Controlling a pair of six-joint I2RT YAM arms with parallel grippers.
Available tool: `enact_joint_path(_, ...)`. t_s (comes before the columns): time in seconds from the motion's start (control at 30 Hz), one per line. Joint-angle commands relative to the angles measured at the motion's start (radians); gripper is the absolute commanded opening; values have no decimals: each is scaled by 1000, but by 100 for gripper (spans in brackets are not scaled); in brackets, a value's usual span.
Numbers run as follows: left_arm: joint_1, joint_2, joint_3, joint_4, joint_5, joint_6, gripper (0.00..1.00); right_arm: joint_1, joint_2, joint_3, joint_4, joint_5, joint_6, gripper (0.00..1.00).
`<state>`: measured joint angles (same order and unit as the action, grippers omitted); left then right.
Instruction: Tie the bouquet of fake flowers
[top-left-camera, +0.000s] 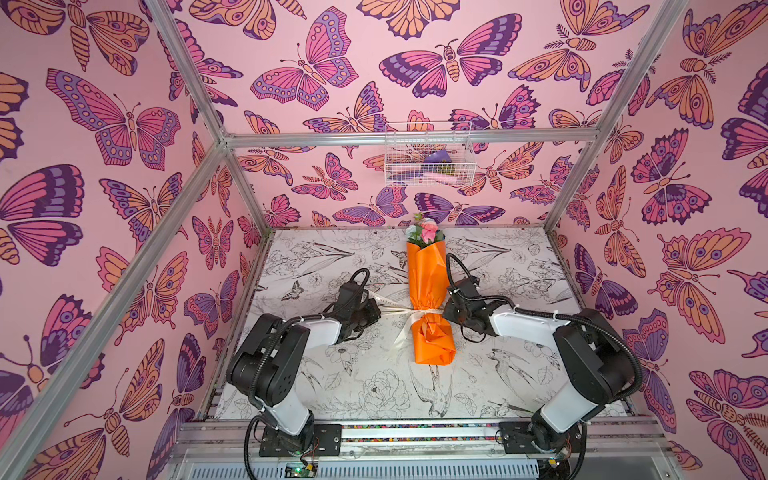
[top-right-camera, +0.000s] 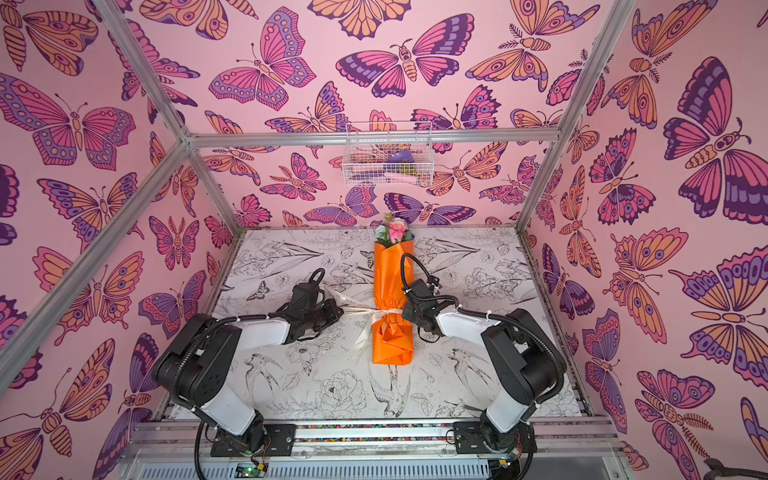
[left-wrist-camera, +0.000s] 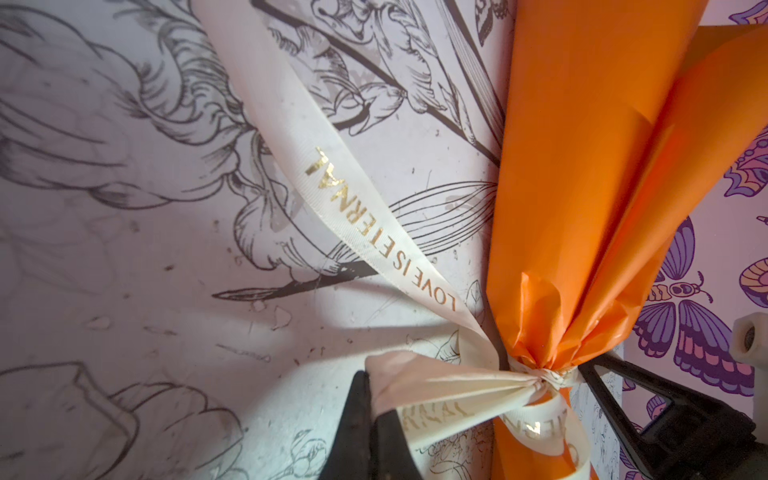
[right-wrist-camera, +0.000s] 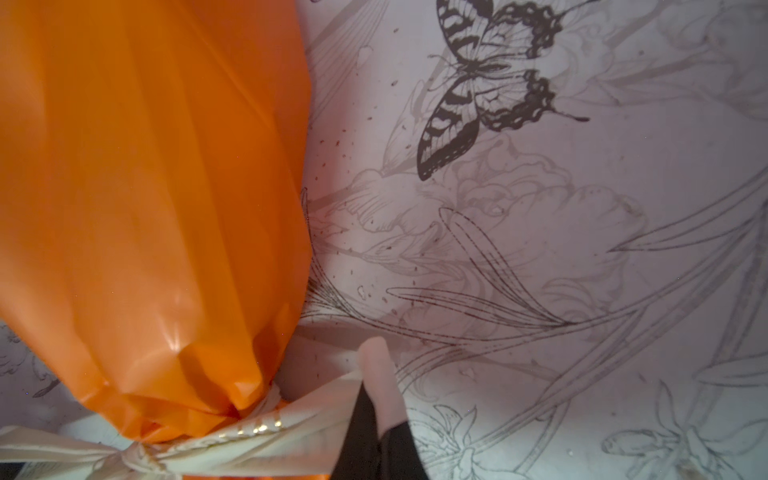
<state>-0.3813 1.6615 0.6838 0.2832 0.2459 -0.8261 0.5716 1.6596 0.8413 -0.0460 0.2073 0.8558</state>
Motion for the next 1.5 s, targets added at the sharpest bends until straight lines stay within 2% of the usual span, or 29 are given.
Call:
enact_joint_path(0.0,46,-20,1,-25,-94,16,0,-46,-12,-41,-30,31,-88,0)
enact_joint_path(0.1,28,-39,12,-10,-70,32,0,-40,-35,-36,-1,-19,-120,1)
enact_joint_path(0.27,2,-65,38,-14,-20,65,0,-38,-104,-31,32,-107,-155,25)
enact_joint_path(0.37,-1,-82,50,-16,15,59,19,-38,-152,-21,16,-131,-164,32)
enact_joint_path(0.53,-1,-154,55,-58,6,70,42,-38,-249,-23,-17,-138,-169,40)
enact_joint_path(0.77,4,-327,101,-234,-93,177,76,-38,-430,-36,-75,-98,-205,51)
enact_joint_path(0.87,9,-440,134,-339,-190,252,98,-38,-522,-40,-116,-33,-231,56)
enact_joint_path(1.03,20,-599,144,-442,-410,360,100,-47,-697,-57,-211,120,-300,69)
enact_joint_path(1.13,30,-674,109,-435,-525,430,100,-52,-801,-76,-265,248,-337,89)
enact_joint_path(1.17,35,-693,92,-417,-572,450,100,-57,-833,-83,-279,291,-353,100)
enact_joint_path(1.3,71,-721,33,-333,-651,500,100,-117,-910,-101,-319,403,-408,99)
enact_joint_path(1.47,126,-687,-1,-302,-697,587,100,-227,-919,-158,-277,497,-491,99)
